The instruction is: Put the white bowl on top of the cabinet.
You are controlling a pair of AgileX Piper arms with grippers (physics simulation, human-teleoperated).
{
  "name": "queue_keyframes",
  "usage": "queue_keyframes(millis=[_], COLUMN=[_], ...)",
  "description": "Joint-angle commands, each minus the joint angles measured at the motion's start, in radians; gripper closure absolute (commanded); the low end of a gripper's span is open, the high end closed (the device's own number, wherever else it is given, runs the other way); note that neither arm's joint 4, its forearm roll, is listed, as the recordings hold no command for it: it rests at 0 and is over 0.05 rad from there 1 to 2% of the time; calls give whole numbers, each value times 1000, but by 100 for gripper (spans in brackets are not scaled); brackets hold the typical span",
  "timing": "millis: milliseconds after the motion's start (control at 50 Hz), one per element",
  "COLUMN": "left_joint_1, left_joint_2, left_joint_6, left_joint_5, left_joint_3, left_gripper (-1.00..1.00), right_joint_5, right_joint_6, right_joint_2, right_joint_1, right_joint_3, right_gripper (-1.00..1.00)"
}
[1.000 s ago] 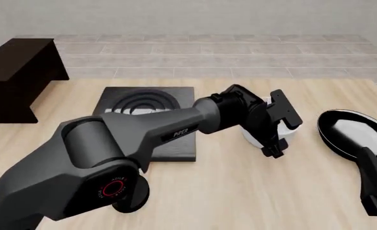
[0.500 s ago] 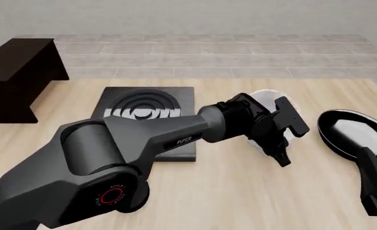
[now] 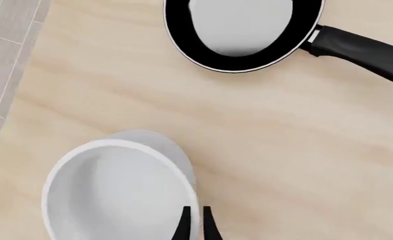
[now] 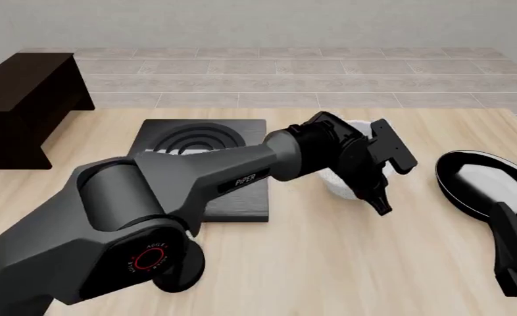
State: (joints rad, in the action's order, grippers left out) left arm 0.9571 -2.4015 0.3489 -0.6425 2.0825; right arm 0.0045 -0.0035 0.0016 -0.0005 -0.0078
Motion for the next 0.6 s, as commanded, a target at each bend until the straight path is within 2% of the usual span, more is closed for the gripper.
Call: queue_keyframes(millis=[20, 160, 420, 480, 560, 600], left_joint_1=[-41, -54, -43, -47, -56, -63], left_joint_2=[51, 113, 232, 241, 273, 309], left_joint_6=[34, 58, 10, 7, 4, -1], left_joint_5=[-11, -6, -21, -40, -33, -7], left_joint_3=[0, -5, 6, 32, 25, -8], left_gripper=[100, 100, 100, 100, 100, 100], right_joint_5=[0, 0, 0, 0, 0, 0], right_joint_6=[0, 0, 0, 0, 0, 0], right_joint_2=[0, 0, 0, 0, 0, 0], right_joint_1=[0, 0, 0, 0, 0, 0], right_joint_3=[0, 0, 0, 0, 0, 0], right_gripper=[-100, -100, -100, -100, -100, -100])
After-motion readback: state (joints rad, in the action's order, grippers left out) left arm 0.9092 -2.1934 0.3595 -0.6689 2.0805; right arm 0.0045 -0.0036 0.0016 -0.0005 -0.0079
